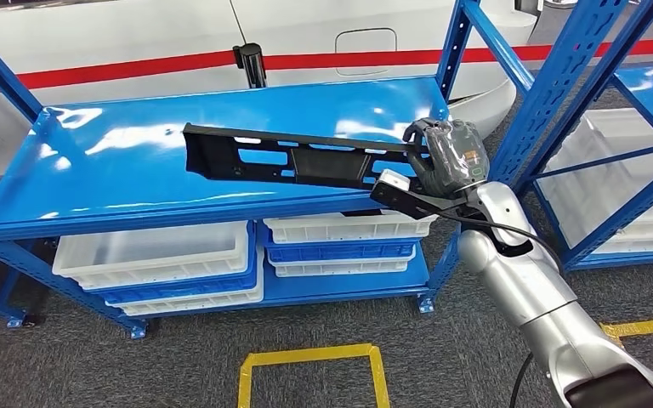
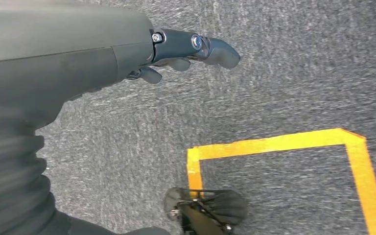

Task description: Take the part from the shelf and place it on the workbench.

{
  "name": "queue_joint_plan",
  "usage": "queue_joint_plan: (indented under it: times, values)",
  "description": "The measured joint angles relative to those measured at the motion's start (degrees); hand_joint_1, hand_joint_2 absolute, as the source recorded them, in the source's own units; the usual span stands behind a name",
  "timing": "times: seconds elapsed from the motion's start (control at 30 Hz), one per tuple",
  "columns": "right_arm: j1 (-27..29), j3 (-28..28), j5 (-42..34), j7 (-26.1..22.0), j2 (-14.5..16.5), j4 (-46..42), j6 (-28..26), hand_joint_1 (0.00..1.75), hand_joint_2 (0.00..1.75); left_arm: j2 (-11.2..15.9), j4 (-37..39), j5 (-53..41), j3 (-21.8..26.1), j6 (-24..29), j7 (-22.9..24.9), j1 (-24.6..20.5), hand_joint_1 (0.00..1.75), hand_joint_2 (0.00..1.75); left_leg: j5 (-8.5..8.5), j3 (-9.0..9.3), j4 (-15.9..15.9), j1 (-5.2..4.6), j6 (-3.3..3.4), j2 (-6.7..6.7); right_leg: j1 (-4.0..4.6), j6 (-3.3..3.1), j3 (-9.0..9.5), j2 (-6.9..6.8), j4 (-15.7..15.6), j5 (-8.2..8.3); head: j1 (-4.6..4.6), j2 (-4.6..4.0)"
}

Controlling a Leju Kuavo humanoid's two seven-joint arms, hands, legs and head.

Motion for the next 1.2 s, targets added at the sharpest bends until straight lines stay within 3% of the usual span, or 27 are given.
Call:
queue_joint_plan:
  times: [0.03, 0.1, 0.17, 0.23, 0.27, 0.33, 0.4, 0.43, 0.47, 0.5, 0.57, 0.63, 0.67, 0.73, 0.77, 0.8, 0.87, 0.9, 0.93, 0.97, 1.0, 1.07, 1.13, 1.17, 1.2]
  values:
    - [0.17, -0.24, 0.08, 0.02, -0.08, -0.22, 0.0, 1.75, 1.75, 0.02, -0.01, -0.11, -0.05, 0.04, 0.09, -0.1, 0.0, 1.75, 1.15, 2.99, -3.55, -0.1, 0.49, -0.1, 0.07, 0.12, -0.48, 0.03, 0.02, 0.45, 0.0, 0.0]
    - [0.32, -0.83, 0.13, 0.02, -0.28, -0.82, 0.01, 1.75, 1.75, 0.18, -0.02, -0.22, -0.15, 0.09, 0.3, -0.39, 0.0, 1.75, 1.43, 8.67, -11.35, -0.42, 1.61, -0.24, 0.17, 0.59, -1.14, 0.0, -0.04, 1.32, 0.04, 0.0]
    - [0.36, -1.32, 0.13, 0.01, -0.46, -1.25, 0.08, 1.75, 1.75, 0.34, -0.02, -0.3, -0.32, 0.19, 0.4, -0.59, 0.0, 1.75, 0.86, 10.59, -14.76, -0.91, 2.43, -0.31, -0.06, 1.37, -1.38, -0.14, -0.26, 2.17, -0.01, 0.0]
    - [0.48, -1.65, 0.13, -0.04, -0.65, -1.46, 0.27, 1.75, 1.75, 0.43, -0.02, -0.32, -0.45, 0.31, 0.48, -0.66, 0.0, 1.75, 2.29, 10.35, -15.85, -1.13, 3.26, -0.18, -0.1, 2.09, -1.44, -0.17, -0.83, 2.97, -0.11, 0.0]
    - [0.52, -1.82, 0.14, -0.12, -0.77, -1.54, 0.4, 1.75, 1.75, 0.41, -0.03, -0.3, -0.47, 0.36, 0.52, -0.72, 0.0, 1.75, 3.3, 10.22, -16.78, -1.06, 3.67, 0.0, 0.03, 2.15, -1.92, -0.12, -0.6, 2.47, -0.11, 0.0]
    - [0.46, -2.18, 0.15, -0.25, -1.06, -1.59, 0.67, 1.75, 1.75, 0.31, -0.04, -0.26, -0.5, 0.39, 0.55, -0.85, 0.0, 1.75, 5.57, 9.34, -18.25, -0.72, 4.21, 0.39, 0.24, 1.5, -3.76, -0.06, 3.16, -1.24, 0.14, 0.0]
    - [0.51, -2.3, 0.16, -0.4, -1.18, -1.6, 0.95, 1.75, 1.75, 0.25, -0.04, -0.21, -0.52, 0.39, 0.53, -0.93, 0.0, 1.75, 7.11, 7.54, -18.3, -0.76, 4.23, 0.54, -0.04, 1.17, -6.03, -0.06, 10.67, -5.78, 0.33, 0.0]
    - [0.64, -2.32, 0.18, -0.5, -1.21, -1.6, 1.07, 1.75, 1.75, 0.23, -0.04, -0.17, -0.52, 0.39, 0.52, -0.93, 0.0, 1.75, 7.8, 6.59, -18.26, -0.75, 4.06, 0.55, -0.25, 1.55, -6.55, -0.06, 13.83, -6.84, 0.37, 0.0]
    - [0.75, -2.33, 0.2, -0.63, -1.22, -1.59, 1.16, 1.75, 1.75, 0.19, -0.04, -0.15, -0.52, 0.39, 0.5, -0.93, 0.0, 1.75, 8.49, 5.61, -18.2, -0.68, 3.83, 0.56, -0.48, 2.27, -6.17, -0.07, 15.2, -6.74, 0.36, 0.0]
    - [0.83, -2.34, 0.2, -0.76, -1.22, -1.59, 1.2, 1.75, 1.75, 0.12, -0.04, -0.13, -0.52, 0.39, 0.49, -0.93, 0.0, 1.75, 9.19, 4.63, -18.06, -0.57, 3.51, 0.57, -0.73, 3.16, -4.79, -0.08, 14.6, -5.84, 0.38, 0.0]
    - [0.76, -2.37, 0.18, -0.96, -1.16, -1.6, 1.2, 1.75, 1.75, 0.04, -0.04, -0.06, -0.52, 0.39, 0.43, -0.93, 0.0, 1.75, 10.25, 2.7, -17.3, -0.42, 2.73, 0.56, -1.27, 4.52, 0.86, -0.15, 7.79, -4.13, 0.4, 0.0]
    - [0.65, -2.44, 0.13, -1.09, -1.01, -1.68, 1.18, 1.75, 1.75, 0.09, -0.04, -0.01, -0.52, 0.42, 0.36, -0.96, 0.0, 1.75, 11.07, 1.07, -16.2, -0.5, 1.93, 0.54, -0.97, 4.28, 5.22, 0.01, 1.19, -4.74, 0.34, 0.0]
    - [0.65, -2.49, 0.1, -1.16, -0.95, -1.72, 1.16, 1.75, 1.75, 0.14, -0.04, -0.01, -0.52, 0.45, 0.33, -0.94, 0.0, 1.75, 11.53, 0.56, -15.95, -0.58, 1.61, 0.51, -0.65, 3.81, 5.83, 0.09, -0.17, -5.27, 0.25, 0.0]
    - [0.84, -2.54, 0.07, -1.27, -0.88, -1.71, 1.17, 1.75, 1.75, 0.2, -0.02, 0.04, -0.52, 0.51, 0.31, -0.7, 0.0, 1.75, 12.49, -0.05, -15.97, -0.33, 1.04, 0.45, -0.68, 2.63, 4.74, 0.02, -0.35, -4.81, 0.09, 0.0]
    - [0.96, -2.52, 0.06, -1.31, -0.83, -1.68, 1.18, 1.75, 1.75, 0.23, 0.01, 0.06, -0.52, 0.53, 0.33, -0.55, 0.0, 1.75, 11.64, -0.47, -15.5, -0.08, 0.8, 0.45, -0.85, 1.94, 4.27, -0.05, -0.28, -4.23, 0.03, 0.0]
    - [1.06, -2.5, 0.05, -1.33, -0.75, -1.65, 1.19, 1.75, 1.75, 0.25, 0.03, 0.08, -0.54, 0.54, 0.35, -0.43, 0.0, 1.75, 9.66, -1.04, -14.16, 0.15, 0.53, 0.44, -1.04, 1.29, 3.69, -0.12, -0.28, -3.55, 0.01, 0.0]
    - [1.1, -2.49, 0.03, -1.39, -0.59, -1.65, 1.2, 1.75, 1.75, 0.26, 0.04, 0.15, -0.56, 0.55, 0.37, -0.38, 0.0, 1.75, 2.93, -2.63, -7.81, 0.39, -0.09, 0.42, -0.91, 0.53, 2.5, -0.17, -0.23, -2.09, -0.04, 0.0]
    - [1.1, -2.49, 0.02, -1.42, -0.56, -1.65, 1.2, 1.75, 1.75, 0.27, 0.04, 0.19, -0.56, 0.57, 0.37, -0.41, 0.0, 1.75, 0.22, -3.32, -3.81, 0.41, -0.34, 0.4, -0.79, 0.44, 1.76, -0.18, -0.19, -1.43, -0.06, 0.0]
    - [1.14, -2.49, 0.01, -1.44, -0.57, -1.65, 1.2, 1.75, 1.75, 0.29, 0.04, 0.23, -0.56, 0.59, 0.37, -0.45, 0.0, 1.75, -1.29, -3.63, -0.29, 0.42, -0.49, 0.4, -0.66, 0.45, 0.96, -0.17, -0.15, -0.79, -0.06, 0.0]
    - [1.19, -2.48, 0.01, -1.44, -0.57, -1.65, 1.2, 1.75, 1.75, 0.3, 0.04, 0.24, -0.56, 0.61, 0.37, -0.47, 0.0, 1.75, -1.42, -3.29, 1.75, 0.42, -0.49, 0.41, -0.55, 0.5, 0.19, -0.17, -0.12, -0.19, -0.06, 0.0]
    - [1.24, -2.48, 0.0, -1.44, -0.58, -1.65, 1.2, 1.75, 1.75, 0.3, 0.04, 0.25, -0.56, 0.65, 0.37, -0.48, 0.0, 1.75, -0.44, -1.9, 1.73, 0.41, -0.32, 0.4, -0.44, 0.6, -0.57, -0.14, -0.11, 0.41, -0.07, 0.0]
    - [1.26, -2.5, -0.02, -1.45, -0.58, -1.67, 1.19, 1.75, 1.75, 0.34, 0.04, 0.24, -0.56, 0.69, 0.37, -0.59, 0.0, 1.75, 1.48, 3.77, -3.93, 0.27, 0.57, 0.19, -0.28, 0.87, -1.83, -0.1, -0.1, 1.56, -0.08, 0.0]
    - [1.16, -2.63, -0.04, -1.46, -0.6, -1.76, 1.17, 1.75, 1.75, 0.46, 0.02, 0.23, -0.56, 0.73, 0.37, -0.77, 0.0, 1.75, 0.63, 9.73, -11.87, -0.12, 1.52, -0.09, -0.2, 1.47, -2.42, -0.17, -0.22, 2.57, -0.03, 0.0]
    - [1.08, -2.69, -0.05, -1.46, -0.58, -1.8, 1.16, 1.75, 1.75, 0.53, 0.01, 0.23, -0.56, 0.74, 0.37, -0.83, 0.0, 1.75, -0.04, 11.24, -14.17, -0.4, 1.91, -0.21, -0.31, 1.86, -2.46, -0.26, -0.35, 3.05, -0.08, 0.0]
    - [1.0, -2.74, -0.08, -1.46, -0.56, -1.84, 1.16, 1.75, 1.75, 0.6, 0.0, 0.23, -0.56, 0.77, 0.37, -0.84, 0.0, 1.75, -0.07, 11.62, -15.07, -0.68, 2.19, -0.19, -0.4, 2.33, -2.44, -0.33, -0.6, 3.58, -0.17, 0.0]
